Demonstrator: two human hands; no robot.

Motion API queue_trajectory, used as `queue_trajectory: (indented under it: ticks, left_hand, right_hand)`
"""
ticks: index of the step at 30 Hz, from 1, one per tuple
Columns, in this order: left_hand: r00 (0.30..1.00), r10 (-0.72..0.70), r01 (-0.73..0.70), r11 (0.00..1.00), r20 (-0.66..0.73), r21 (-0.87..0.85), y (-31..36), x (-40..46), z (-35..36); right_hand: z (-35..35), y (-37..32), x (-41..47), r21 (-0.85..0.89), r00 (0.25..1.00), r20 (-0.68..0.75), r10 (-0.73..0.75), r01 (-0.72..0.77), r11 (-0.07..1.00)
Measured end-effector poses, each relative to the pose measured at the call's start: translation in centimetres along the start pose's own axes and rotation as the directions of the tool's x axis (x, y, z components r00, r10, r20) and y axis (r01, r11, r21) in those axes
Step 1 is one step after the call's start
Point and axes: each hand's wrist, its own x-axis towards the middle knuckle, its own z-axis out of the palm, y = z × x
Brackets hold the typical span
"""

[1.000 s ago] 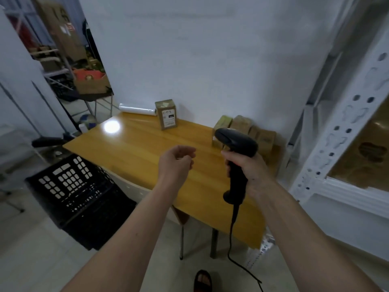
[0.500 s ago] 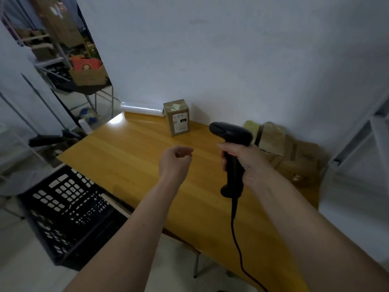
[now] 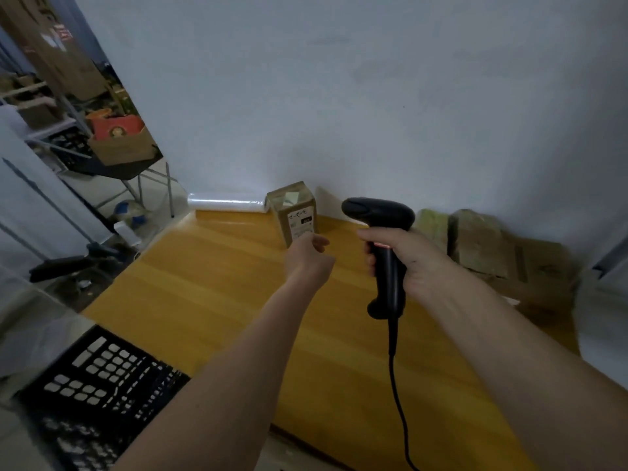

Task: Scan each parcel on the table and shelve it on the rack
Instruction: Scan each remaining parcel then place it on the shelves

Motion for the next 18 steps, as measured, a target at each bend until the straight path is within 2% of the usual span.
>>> queue_trajectory:
  ticks: [7, 12, 18]
  left_hand:
    - [0.994, 0.072, -0.092, 0.96, 0.086, 0.263, -2.3, 10.5, -2.6]
    - [0.979, 0.079, -0.174, 0.81, 0.19, 0.56, -4.2, 17.6, -3.7]
    - [0.962, 0.107, -0.254, 0.682, 0.25, 0.686, -5.3, 24.9, -2.3]
  right_hand:
    - [5.2, 0.1, 8.7, 0.065, 0.986, -0.156, 0.054, -0.044, 0.997]
    - [8.5, 2.0, 13.7, 0.13, 0.953, -0.272, 0.134, -0.102, 0.986]
    - [9.1, 4.0, 17.4, 0.137, 0.928, -0.32, 0.188, -0.151, 0.979]
